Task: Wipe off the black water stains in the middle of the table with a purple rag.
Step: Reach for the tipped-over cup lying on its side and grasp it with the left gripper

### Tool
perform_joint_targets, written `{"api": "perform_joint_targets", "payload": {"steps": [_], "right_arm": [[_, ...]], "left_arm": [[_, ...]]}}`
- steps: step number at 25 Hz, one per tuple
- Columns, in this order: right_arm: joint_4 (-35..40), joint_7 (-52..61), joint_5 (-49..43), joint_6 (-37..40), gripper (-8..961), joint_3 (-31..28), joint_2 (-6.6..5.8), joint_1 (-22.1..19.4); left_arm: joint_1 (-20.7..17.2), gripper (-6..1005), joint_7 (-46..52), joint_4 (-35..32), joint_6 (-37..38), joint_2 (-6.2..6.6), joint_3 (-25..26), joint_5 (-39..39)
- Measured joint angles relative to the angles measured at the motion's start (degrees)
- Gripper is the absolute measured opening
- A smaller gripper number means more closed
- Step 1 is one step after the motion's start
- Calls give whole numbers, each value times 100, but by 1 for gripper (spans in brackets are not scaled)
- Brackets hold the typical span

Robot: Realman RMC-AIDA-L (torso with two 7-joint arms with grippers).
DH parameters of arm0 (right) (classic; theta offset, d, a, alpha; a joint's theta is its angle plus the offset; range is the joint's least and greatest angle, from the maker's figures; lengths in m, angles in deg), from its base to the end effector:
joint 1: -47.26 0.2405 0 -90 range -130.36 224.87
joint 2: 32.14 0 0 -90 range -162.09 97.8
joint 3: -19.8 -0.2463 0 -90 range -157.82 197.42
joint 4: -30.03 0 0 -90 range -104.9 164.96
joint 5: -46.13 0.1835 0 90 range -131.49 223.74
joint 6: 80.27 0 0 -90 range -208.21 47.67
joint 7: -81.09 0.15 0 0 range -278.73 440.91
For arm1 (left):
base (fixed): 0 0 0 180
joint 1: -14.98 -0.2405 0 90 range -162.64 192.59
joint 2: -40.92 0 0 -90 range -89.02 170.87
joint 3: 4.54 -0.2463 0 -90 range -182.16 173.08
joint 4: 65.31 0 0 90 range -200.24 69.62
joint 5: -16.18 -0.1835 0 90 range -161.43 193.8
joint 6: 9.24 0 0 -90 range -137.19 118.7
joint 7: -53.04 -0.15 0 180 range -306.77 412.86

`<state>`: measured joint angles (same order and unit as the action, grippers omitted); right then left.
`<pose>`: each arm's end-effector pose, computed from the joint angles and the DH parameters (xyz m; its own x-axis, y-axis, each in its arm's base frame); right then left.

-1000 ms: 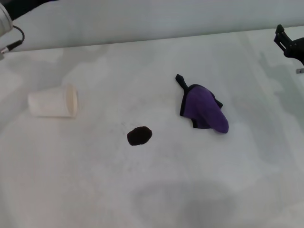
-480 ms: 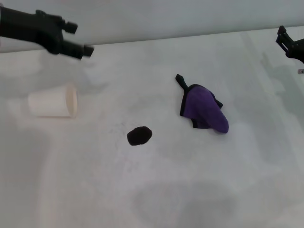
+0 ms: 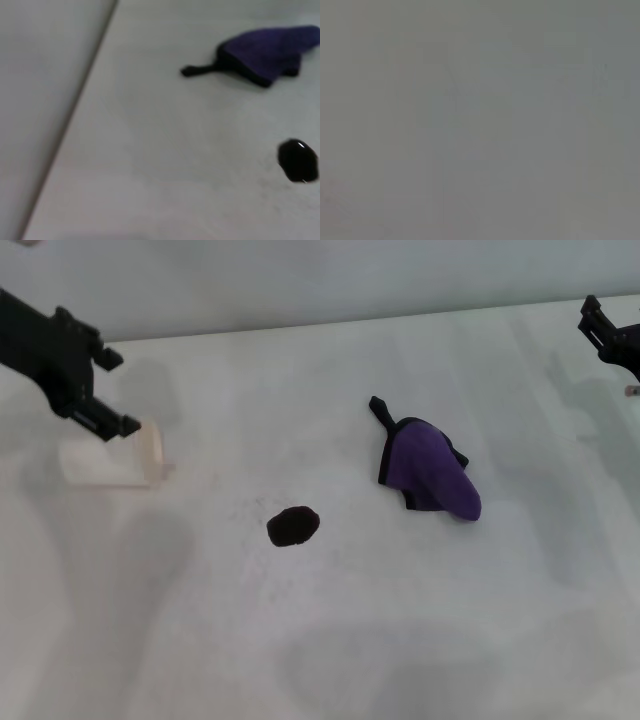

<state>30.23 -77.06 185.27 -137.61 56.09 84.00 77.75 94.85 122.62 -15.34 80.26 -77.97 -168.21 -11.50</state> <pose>0.3430 0.3455 0.0415 0.6319 -0.0967 -0.7690 -0.7718 0.0116 -0.6357 -0.1561 0.4041 0.0449 0.9425 0.1229 -0.3109 0.0445 -0.9678 -0.2478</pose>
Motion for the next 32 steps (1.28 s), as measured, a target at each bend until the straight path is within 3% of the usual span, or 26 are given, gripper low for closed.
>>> {"api": "perform_joint_targets", "payload": {"steps": [8, 32], "right_arm": [[-140, 26, 2, -22, 841, 0, 5, -56], [-590, 30, -30, -331, 841, 0, 5, -130]], "left_arm": [[-52, 887, -168, -262, -106, 2, 21, -745], [-383, 887, -208, -807, -1251, -4, 46, -700]]}}
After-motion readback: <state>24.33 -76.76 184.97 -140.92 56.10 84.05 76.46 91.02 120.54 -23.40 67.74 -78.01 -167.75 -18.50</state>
